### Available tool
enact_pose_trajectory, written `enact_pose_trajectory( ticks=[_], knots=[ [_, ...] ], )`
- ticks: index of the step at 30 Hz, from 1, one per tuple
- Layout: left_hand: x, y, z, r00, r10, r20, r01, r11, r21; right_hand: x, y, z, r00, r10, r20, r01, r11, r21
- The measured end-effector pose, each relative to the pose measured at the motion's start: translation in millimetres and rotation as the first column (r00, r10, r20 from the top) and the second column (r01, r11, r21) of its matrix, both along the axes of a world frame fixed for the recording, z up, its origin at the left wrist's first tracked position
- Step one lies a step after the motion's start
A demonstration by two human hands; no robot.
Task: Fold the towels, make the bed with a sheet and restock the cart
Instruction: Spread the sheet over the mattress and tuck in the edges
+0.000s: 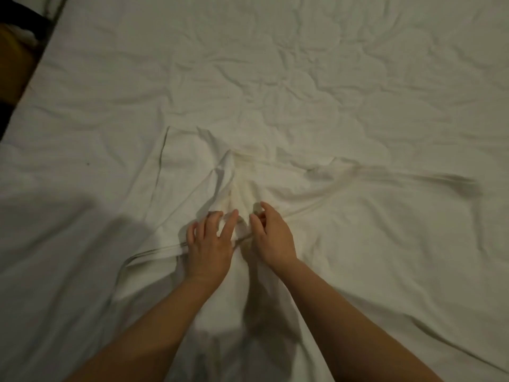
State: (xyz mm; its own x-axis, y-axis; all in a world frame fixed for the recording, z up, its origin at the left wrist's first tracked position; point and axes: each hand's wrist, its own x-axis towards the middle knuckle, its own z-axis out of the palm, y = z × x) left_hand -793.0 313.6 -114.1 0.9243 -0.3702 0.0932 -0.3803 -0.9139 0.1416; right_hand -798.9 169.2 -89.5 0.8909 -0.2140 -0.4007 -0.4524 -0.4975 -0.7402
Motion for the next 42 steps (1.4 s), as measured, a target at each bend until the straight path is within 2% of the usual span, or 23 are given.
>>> enact_pose_trajectory(
  ticks=[3,5,6,8,10,14,16,18,21,23,25,26,27,28,29,30,31,32,34,36,38,40,42],
  knots=[
    [17.5,21.7,-3.5,0.999,-0.019,0.039,0.021,0.999,-0.034,23.0,26.6,5.3,0.977,-0.154,-0.146,0.180,0.966,0.186],
    [23.1,38.1,-6.5,0.999,-0.041,0.006,0.041,0.999,-0.032,37.9,43.5,3.7,0.916,-0.312,-0.251,0.372,0.896,0.242],
    [24.3,45.0,-7.1,0.998,-0.048,-0.031,0.047,0.998,-0.039,44.7,50.1,3.1,0.884,-0.384,-0.265,0.436,0.882,0.179],
    [25.9,58.2,-9.5,0.991,-0.060,-0.123,0.058,0.998,-0.018,55.3,57.5,2.6,0.861,-0.456,-0.224,0.446,0.890,-0.096],
    [23.8,69.8,-9.7,0.969,-0.075,-0.234,0.087,0.995,0.043,61.6,59.8,4.3,0.863,-0.433,-0.262,0.394,0.900,-0.189],
    [34.3,82.0,-11.2,0.955,-0.134,-0.265,0.128,0.991,-0.040,74.1,62.8,2.2,0.781,-0.426,-0.456,0.517,0.851,0.091],
    [44.3,84.3,-13.2,0.957,-0.121,-0.263,0.098,0.990,-0.100,80.9,65.3,0.7,0.781,-0.429,-0.453,0.541,0.827,0.150],
    [58.6,83.8,-6.7,0.946,-0.111,-0.305,0.057,0.982,-0.182,89.7,72.8,1.6,0.764,-0.459,-0.454,0.603,0.759,0.247],
    [78.0,82.1,4.5,0.870,-0.015,-0.493,-0.150,0.944,-0.294,109.5,87.2,7.5,0.766,-0.521,-0.377,0.640,0.674,0.370],
    [93.4,79.9,11.9,0.847,0.028,-0.532,-0.275,0.878,-0.393,128.2,98.9,13.4,0.774,-0.557,-0.302,0.634,0.670,0.387],
    [113.8,77.5,23.6,0.812,0.052,-0.582,-0.422,0.740,-0.524,145.0,110.5,18.0,0.774,-0.578,-0.260,0.630,0.656,0.416],
    [125.4,75.9,26.7,0.750,0.009,-0.661,-0.539,0.588,-0.603,152.3,115.1,18.3,0.768,-0.588,-0.253,0.631,0.630,0.453],
    [135.9,74.7,29.5,0.682,-0.061,-0.729,-0.664,0.366,-0.652,157.9,117.3,16.8,0.767,-0.587,-0.260,0.626,0.593,0.507],
    [147.1,76.9,29.5,0.630,-0.096,-0.770,-0.743,0.212,-0.635,161.5,118.8,14.7,0.766,-0.582,-0.274,0.616,0.543,0.571],
    [158.8,80.4,30.6,0.630,-0.067,-0.773,-0.750,0.205,-0.629,164.3,120.1,12.8,0.780,-0.558,-0.282,0.591,0.511,0.625],
    [169.1,84.4,28.7,0.625,-0.044,-0.779,-0.755,0.219,-0.618,165.7,121.2,12.5,0.811,-0.515,-0.277,0.552,0.518,0.654],
    [178.4,88.2,22.2,0.626,-0.028,-0.779,-0.753,0.236,-0.614,166.3,120.7,10.2,0.847,-0.469,-0.251,0.506,0.567,0.650],
    [187.8,91.9,19.2,0.594,-0.053,-0.803,-0.780,0.208,-0.590,165.2,120.5,9.1,0.881,-0.425,-0.210,0.458,0.649,0.608],
    [202.5,95.6,11.5,0.505,-0.130,-0.853,-0.841,0.147,-0.520,157.1,121.6,7.7,0.936,-0.327,-0.127,0.349,0.829,0.438],
    [209.1,93.8,11.5,0.442,-0.185,-0.878,-0.873,0.136,-0.468,145.9,124.1,4.1,0.951,-0.297,-0.082,0.308,0.898,0.316],
    [211.7,88.9,9.5,0.484,-0.157,-0.861,-0.837,0.202,-0.508,136.9,124.6,-3.0,0.948,-0.314,-0.058,0.318,0.911,0.262],
    [214.0,83.5,13.6,0.597,-0.071,-0.799,-0.757,0.279,-0.590,131.4,123.3,-5.4,0.946,-0.325,-0.004,0.319,0.924,0.213],
    [215.5,76.9,22.2,0.708,-0.056,-0.704,-0.659,0.306,-0.687,129.6,119.7,-1.9,0.936,-0.331,0.120,0.318,0.941,0.115]
  ],
)
